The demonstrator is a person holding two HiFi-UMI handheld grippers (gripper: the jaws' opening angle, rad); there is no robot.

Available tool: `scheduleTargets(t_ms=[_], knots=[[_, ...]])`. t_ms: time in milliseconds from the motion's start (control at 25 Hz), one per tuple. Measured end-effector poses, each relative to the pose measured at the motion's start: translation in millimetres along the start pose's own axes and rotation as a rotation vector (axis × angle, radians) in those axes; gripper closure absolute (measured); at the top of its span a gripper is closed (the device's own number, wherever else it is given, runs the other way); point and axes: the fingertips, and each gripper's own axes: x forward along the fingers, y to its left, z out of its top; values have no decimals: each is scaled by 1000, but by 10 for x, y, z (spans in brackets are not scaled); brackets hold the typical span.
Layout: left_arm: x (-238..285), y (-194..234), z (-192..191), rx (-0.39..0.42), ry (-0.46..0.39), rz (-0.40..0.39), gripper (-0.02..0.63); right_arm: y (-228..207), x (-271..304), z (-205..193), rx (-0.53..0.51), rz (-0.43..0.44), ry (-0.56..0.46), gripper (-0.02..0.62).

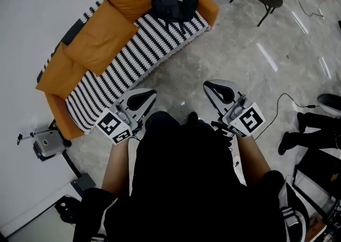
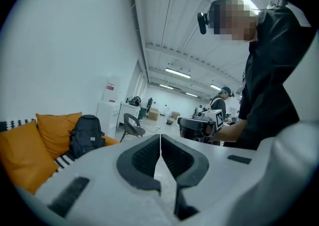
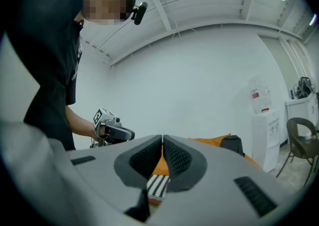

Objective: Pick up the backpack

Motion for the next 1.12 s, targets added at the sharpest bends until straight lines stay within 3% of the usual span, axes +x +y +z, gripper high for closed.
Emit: scheduleTargets(t_ms=[320, 520, 800, 1120], knots=[[-5, 693, 57, -51, -32, 51, 583, -321, 632, -51, 5, 58, 36, 568], [56, 1481, 3, -116, -47, 62, 583, -655, 1141, -171, 19, 30, 101, 568], [150, 2452, 263, -135, -117, 85, 583, -1054, 1921, -158, 34, 64, 204, 568], [111, 3172, 367, -106, -62, 58, 583, -1279, 2686, 30, 7, 57, 236, 568]])
